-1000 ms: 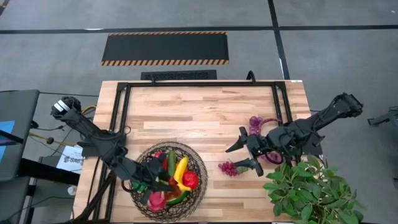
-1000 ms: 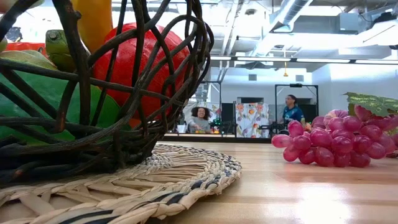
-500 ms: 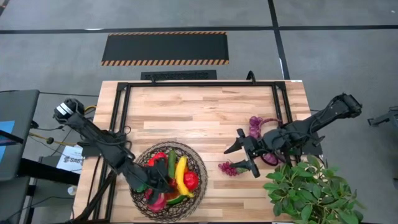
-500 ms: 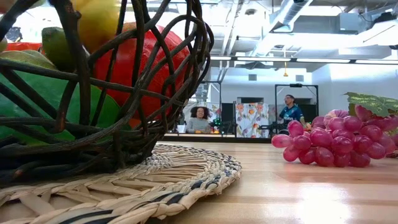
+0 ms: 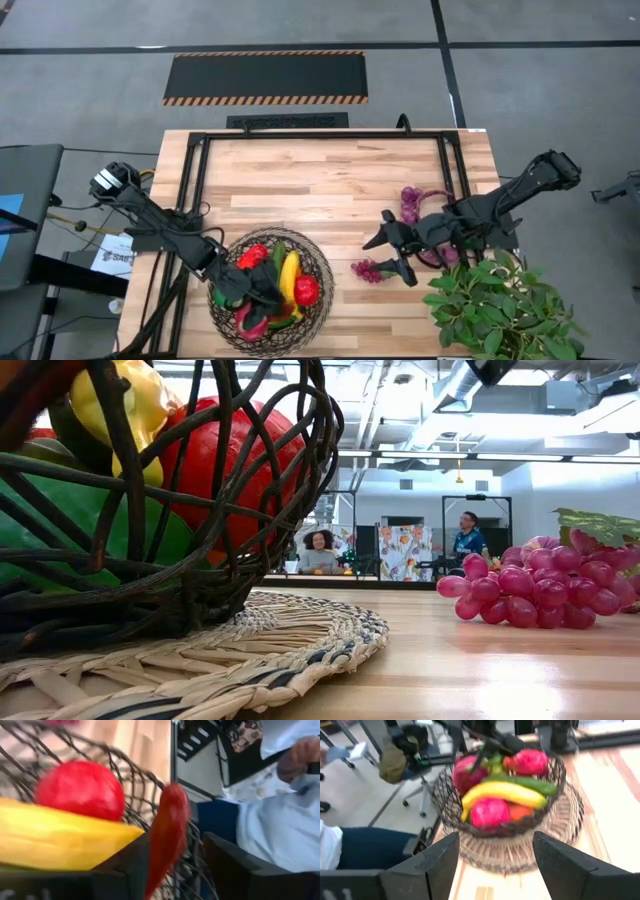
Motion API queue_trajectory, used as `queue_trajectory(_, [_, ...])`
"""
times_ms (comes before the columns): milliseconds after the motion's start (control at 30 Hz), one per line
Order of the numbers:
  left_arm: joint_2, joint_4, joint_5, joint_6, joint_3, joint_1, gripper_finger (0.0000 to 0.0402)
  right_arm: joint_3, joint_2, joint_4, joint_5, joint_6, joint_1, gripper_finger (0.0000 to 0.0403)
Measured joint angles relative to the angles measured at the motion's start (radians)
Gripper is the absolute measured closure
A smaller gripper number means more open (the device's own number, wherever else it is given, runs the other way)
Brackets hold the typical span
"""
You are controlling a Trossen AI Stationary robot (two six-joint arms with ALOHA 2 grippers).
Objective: Build produce basket
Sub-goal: Put the chili pepper into the woven basket, then put the grapes into the woven basket
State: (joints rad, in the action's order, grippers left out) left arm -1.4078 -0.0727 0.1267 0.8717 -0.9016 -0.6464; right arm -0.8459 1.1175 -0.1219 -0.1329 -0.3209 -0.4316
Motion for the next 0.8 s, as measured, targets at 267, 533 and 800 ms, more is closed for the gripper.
queue_trajectory(267, [0.000, 0.067, -0.110, 0.081, 0.000, 0.000, 0.0158, 0.000, 0.020, -0.227, -0.084, -0.113, 0.002, 0.0127])
queue_trajectory(533, [0.000, 0.239, -0.105, 0.048, 0.000, 0.005, 0.0156, 0.000, 0.193, -0.372, -0.049, -0.187, -0.001, 0.0127])
queue_trajectory(800, [0.001, 0.402, 0.008, -0.138, 0.000, 0.005, 0.0156, 0.000, 0.409, -0.406, 0.116, -0.201, 0.000, 0.0127])
